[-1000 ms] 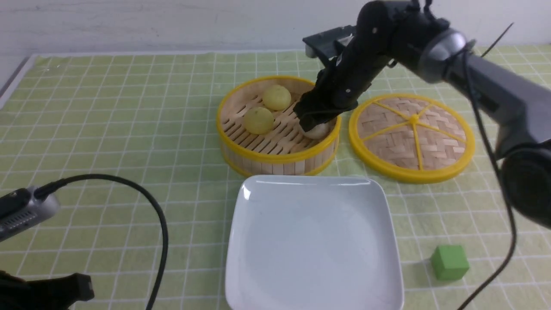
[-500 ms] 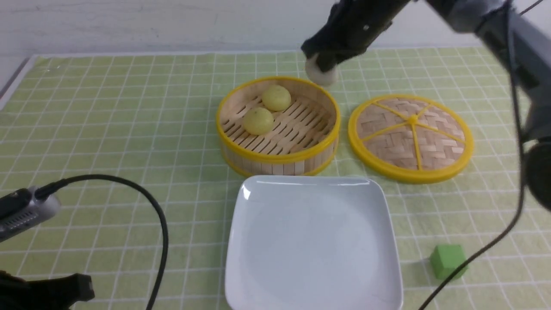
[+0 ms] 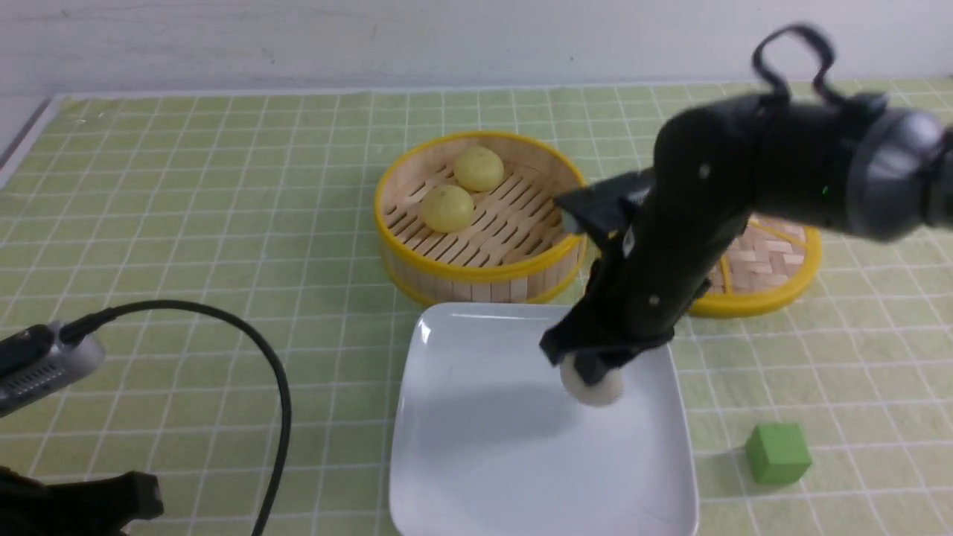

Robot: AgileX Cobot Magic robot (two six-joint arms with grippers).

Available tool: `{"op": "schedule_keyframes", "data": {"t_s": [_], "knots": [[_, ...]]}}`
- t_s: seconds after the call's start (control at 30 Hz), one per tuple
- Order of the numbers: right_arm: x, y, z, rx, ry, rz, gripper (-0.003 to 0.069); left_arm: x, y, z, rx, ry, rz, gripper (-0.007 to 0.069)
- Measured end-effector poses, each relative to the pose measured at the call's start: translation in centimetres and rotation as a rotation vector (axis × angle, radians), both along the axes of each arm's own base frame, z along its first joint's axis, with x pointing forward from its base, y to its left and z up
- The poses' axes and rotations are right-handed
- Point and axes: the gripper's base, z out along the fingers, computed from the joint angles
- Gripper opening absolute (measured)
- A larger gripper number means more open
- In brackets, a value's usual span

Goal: Put the steamed buns into the plate on the green tablecloth.
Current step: 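Move the steamed bun from the bamboo steamer onto the white plate with the right gripper, then reach into the bamboo steamer and grasp a bun with the left gripper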

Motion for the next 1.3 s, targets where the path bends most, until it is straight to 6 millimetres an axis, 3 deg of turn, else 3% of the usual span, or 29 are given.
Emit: {"op": "schedule_keyframes", "data": {"t_s": [0.07,0.13,0.17,0.2,0.27,0.33,0.4,0.43,0.5,0.57,0.63,0.67,0.83,0.87,0.9,1.0,1.13,1.17,1.23,1.3], "knots": [[-0.2,0.2,-0.5,0.001,0.011,0.000,0.0352,0.0,0.0,0.0,0.000,0.000,0.000,0.0093],[-0.4,0.4,0.2,0.007,0.038,0.008,0.0526,0.0,0.0,0.0,-0.002,0.001,0.000,0.0101],[-0.5,0.4,1.0,0.004,0.044,0.028,0.0573,0.0,0.0,0.0,-0.005,0.001,0.001,0.0106],[-0.6,0.4,1.2,-0.001,0.052,0.036,0.0587,0.0,0.0,0.0,-0.005,0.001,0.001,0.0106],[-0.9,0.3,4.2,-0.010,0.055,0.073,0.0610,0.0,-0.1,0.0,-0.014,0.005,0.002,0.0110],[-1.4,-0.3,7.6,-0.033,0.027,0.107,0.0549,0.0,-0.1,0.0,-0.014,0.002,-0.001,0.0117],[-2.1,-1.3,11.1,-0.042,-0.056,0.117,0.0377,0.1,-0.1,0.1,-0.012,-0.015,-0.011,0.0122],[-2.3,-1.5,11.7,-0.042,-0.072,0.118,0.0358,0.2,-0.1,0.1,-0.012,-0.016,-0.011,0.0122],[-4.1,-2.9,14.4,-0.035,-0.135,0.112,0.0127,0.8,-0.2,0.3,-0.012,-0.037,-0.028,0.0122],[-5.9,-4.1,16.0,-0.017,-0.169,0.110,0.0013,1.5,-0.4,0.7,-0.019,-0.029,-0.043,0.0120],[-7.3,-5.1,16.3,-0.022,-0.175,0.110,-0.0009,2.2,-0.5,1.1,-0.025,-0.022,-0.055,0.0111],[-9.1,-6.5,16.7,-0.031,-0.189,0.110,-0.0014,3.2,-0.7,1.6,-0.034,-0.007,-0.081,0.0085],[-14.8,-10.7,14.2,-0.092,-0.167,0.115,-0.0015,8.0,-2.8,3.2,-0.098,0.001,-0.226,0.0002],[-14.7,-10.7,14.2,-0.093,-0.168,0.115,-0.0015,8.2,-3.1,3.3,-0.102,0.001,-0.241,0.0002],[-16.2,-11.6,12.9,-0.100,-0.157,0.116,-0.0015,10.3,-4.4,3.5,-0.106,0.009,-0.297,0.0002],[-17.7,-12.6,10.7,-0.121,-0.120,0.119,-0.0015,15.1,-7.1,3.8,-0.111,0.012,-0.359,0.0011],[-18.1,-12.9,9.2,-0.125,-0.112,0.119,-0.0013,21.6,-10.6,4.0,-0.059,-0.006,-0.426,0.0099],[-18.1,-12.9,9.2,-0.123,-0.115,0.118,-0.0013,21.9,-10.9,4.0,-0.056,-0.002,-0.431,0.0106],[-17.8,-12.7,9.1,-0.106,-0.143,0.115,-0.0011,25.9,-13.1,3.7,-0.005,-0.001,-0.470,0.0215],[-17.7,-12.6,9.2,-0.093,-0.161,0.112,-0.0010,28.6,-14.5,3.3,0.036,0.000,-0.486,0.0306]]}}
